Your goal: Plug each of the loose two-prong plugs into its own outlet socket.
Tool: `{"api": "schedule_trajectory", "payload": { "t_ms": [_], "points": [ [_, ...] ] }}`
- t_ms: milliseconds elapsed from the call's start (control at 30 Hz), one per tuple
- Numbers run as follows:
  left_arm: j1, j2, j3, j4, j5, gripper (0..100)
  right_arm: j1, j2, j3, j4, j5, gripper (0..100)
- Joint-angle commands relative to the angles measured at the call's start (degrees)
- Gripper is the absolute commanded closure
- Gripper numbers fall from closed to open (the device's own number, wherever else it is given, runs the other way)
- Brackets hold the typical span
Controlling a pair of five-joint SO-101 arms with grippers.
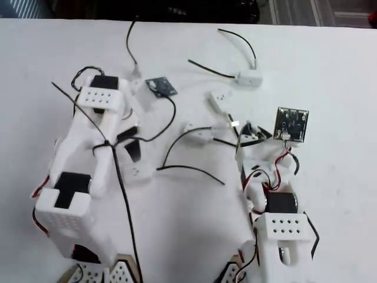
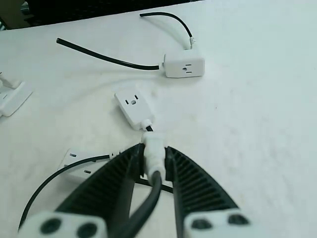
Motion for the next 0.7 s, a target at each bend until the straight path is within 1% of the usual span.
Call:
{"api": "schedule_trajectory", "payload": {
  "t_ms": [0, 67, 167, 300, 467, 567, 667],
  "points": [
    [0.04, -5.32, -1.76, 4.22, -2.2, 75, 0.31, -1.01, -0.44, -1.01, -0.09, 98.1],
    [-0.13, -5.85, -1.67, 4.75, -2.29, 75, 0.31, -1.01, -0.44, -1.01, -0.09, 98.1],
    [0.31, -6.37, 2.11, 4.4, -2.29, 75, 0.31, -1.01, -0.44, -1.01, -0.09, 98.1],
    [3.03, -6.46, 7.3, 4.31, -2.37, 75, 0.31, -1.01, -0.44, -1.01, -0.09, 98.1],
    [5.85, -6.46, 10.9, 4.31, -2.02, 83, 0.22, -1.01, -0.44, -1.01, -0.09, 98.1],
    [5.85, -6.46, 11.69, 4.13, -1.85, 82, 0.22, -1.01, -0.44, -1.01, -0.09, 98.1],
    [5.49, -6.46, 13.19, 1.93, -1.85, 82, 0.13, -1.01, -0.44, -1.01, -0.09, 98.1]
  ]
}}
